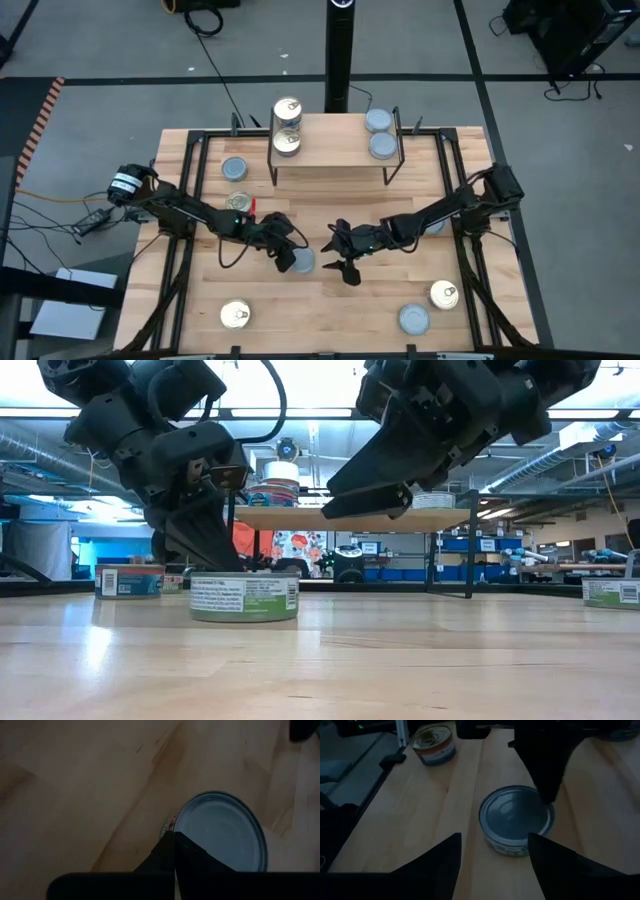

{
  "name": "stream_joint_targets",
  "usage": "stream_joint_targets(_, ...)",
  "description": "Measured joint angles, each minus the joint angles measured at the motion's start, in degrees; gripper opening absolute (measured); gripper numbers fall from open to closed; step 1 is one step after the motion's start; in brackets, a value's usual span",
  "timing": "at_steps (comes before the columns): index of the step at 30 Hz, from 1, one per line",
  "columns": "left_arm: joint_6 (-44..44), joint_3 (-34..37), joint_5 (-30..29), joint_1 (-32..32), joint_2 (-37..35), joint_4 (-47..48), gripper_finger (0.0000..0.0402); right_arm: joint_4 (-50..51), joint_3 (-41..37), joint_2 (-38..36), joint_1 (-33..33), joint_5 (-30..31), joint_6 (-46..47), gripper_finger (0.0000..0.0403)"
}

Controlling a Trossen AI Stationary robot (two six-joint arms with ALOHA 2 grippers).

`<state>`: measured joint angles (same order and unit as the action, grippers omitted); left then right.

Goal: Stack canned seafood by type on shelf
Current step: Stack the green tuna can on the top green tuna can on the shelf

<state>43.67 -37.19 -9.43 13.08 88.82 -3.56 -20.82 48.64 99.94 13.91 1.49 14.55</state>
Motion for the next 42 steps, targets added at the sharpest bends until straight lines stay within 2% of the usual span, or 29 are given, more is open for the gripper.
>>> stream_joint_targets(7, -0.8, 0.5, -0.9, 0.0, 0.1, -2.2, 0.0000, 3.9, 0.0, -3.8, 1.6, 5.2, -1.1, 0.0238)
stream_joint_targets(14, 5.8, 10.2, -2.0, 0.0, -0.1, -19.6, 0.0000, 3.8, 0.0, -3.6, 2.7, 6.4, -2.7, 0.0220)
stream_joint_targets(17, 6.8, 12.6, -3.0, 0.0, 0.0, -21.2, 0.0000, 3.7, 0.0, -3.6, 2.7, 6.4, -2.8, 0.0181)
stream_joint_targets(23, 4.2, 12.7, -4.6, 0.1, 0.2, -17.4, 0.0000, 2.7, 0.0, -3.5, 2.3, 6.4, -3.9, 0.0042)
stream_joint_targets(25, 3.1, 12.7, -4.9, 0.2, 0.1, -17.4, 0.0000, 2.0, 0.0, -3.5, 2.3, 6.9, -4.4, 0.0012)
stream_joint_targets(30, 0.0, 12.7, -5.2, 0.2, 0.2, -20.6, 0.0000, 0.9, 0.0, -3.5, 1.5, 8.3, -4.3, 0.0027)
stream_joint_targets(35, -4.7, 12.7, -7.8, 1.2, 0.1, -25.1, 0.0000, 0.7, 0.0, -3.5, -2.3, 14.2, -3.3, 0.0029)
stream_joint_targets(38, -7.5, 12.7, -10.4, 2.3, 0.1, -25.8, 0.0000, 0.8, 0.0, -3.5, -5.5, 12.3, -4.1, 0.0040)
stream_joint_targets(42, -10.8, 12.7, -13.9, 4.4, 0.1, -26.8, 0.0000, 2.3, 1.0, -3.5, -8.7, 7.9, -6.9, 0.0083)
